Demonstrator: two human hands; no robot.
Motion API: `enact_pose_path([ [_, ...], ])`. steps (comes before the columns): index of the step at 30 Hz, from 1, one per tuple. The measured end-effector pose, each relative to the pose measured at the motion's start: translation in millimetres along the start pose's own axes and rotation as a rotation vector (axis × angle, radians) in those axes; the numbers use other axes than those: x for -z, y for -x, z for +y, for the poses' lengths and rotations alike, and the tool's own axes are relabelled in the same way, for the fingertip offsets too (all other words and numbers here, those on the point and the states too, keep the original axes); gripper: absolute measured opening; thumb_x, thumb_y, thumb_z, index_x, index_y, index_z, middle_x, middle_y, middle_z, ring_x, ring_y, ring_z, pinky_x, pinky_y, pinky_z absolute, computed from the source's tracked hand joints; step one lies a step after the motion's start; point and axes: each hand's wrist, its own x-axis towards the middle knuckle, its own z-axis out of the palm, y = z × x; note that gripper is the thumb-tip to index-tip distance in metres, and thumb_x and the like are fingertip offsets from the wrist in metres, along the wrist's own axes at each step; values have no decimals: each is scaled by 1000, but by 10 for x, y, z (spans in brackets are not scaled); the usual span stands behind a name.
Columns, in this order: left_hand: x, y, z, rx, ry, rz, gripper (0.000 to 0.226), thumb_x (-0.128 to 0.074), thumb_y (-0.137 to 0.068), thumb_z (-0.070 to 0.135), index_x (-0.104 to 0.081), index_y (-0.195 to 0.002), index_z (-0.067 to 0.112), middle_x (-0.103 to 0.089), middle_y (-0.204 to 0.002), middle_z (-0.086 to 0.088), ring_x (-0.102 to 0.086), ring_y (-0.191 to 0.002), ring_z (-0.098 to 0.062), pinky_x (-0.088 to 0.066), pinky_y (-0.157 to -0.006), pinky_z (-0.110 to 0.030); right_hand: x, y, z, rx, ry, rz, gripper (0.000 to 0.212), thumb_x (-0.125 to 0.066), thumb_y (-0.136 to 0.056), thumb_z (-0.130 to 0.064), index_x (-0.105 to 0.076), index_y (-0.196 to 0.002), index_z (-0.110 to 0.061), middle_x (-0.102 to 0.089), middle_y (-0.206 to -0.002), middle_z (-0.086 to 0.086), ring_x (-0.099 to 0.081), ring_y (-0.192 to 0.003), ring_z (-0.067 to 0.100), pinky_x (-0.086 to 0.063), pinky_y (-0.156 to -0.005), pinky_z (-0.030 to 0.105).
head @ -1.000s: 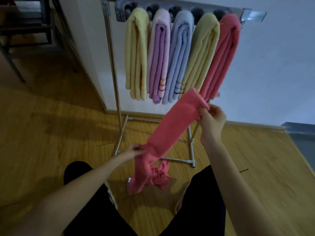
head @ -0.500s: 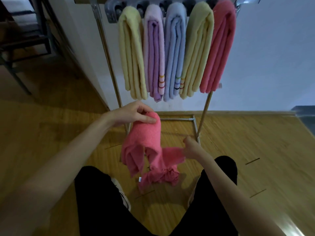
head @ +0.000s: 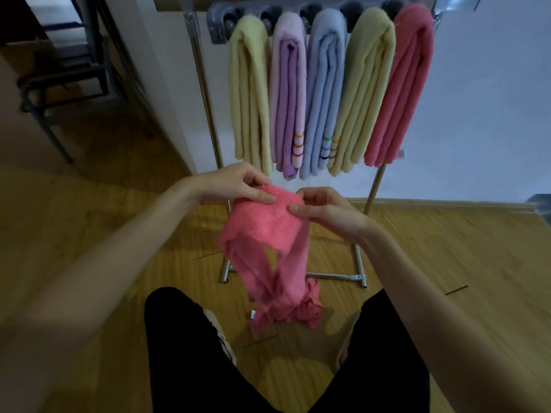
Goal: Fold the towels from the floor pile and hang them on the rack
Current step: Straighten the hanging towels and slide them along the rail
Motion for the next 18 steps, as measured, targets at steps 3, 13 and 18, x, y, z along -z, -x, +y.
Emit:
enact_pose_path([
  [3,56,96,-77,22,-5,22,21,-65,-87,21,-70,-97,4,-69,-81,2,-67,-73,-9,-50,-63,-16,90,8,-164,22,63,9,11,-68,-84,-19,-64,-89,-10,-64,-85,3,-61,-83,16,-48,-80,30],
  [13,508,407,-187,48,13,111,20,-57,-92,9,-62,-105,23,-62,-109,6,-64,-93,-1,-49,-73,-23,113,-385,-359,49,254,344,13,-64,-87,-5,-54,-89,-13,-54,-76,4,-50,-69,9,-42,-62,17],
  [18,911,370,-21,105,-458,239,20,-56,-92,9,-73,-98,19,-62,-109,7,-51,-91,5,-39,-86,-20,55,-776,-777,352,742,203,24,-52,-85,12,-50,-100,-6,-54,-81,9,-51,-74,14,-42,-71,29],
])
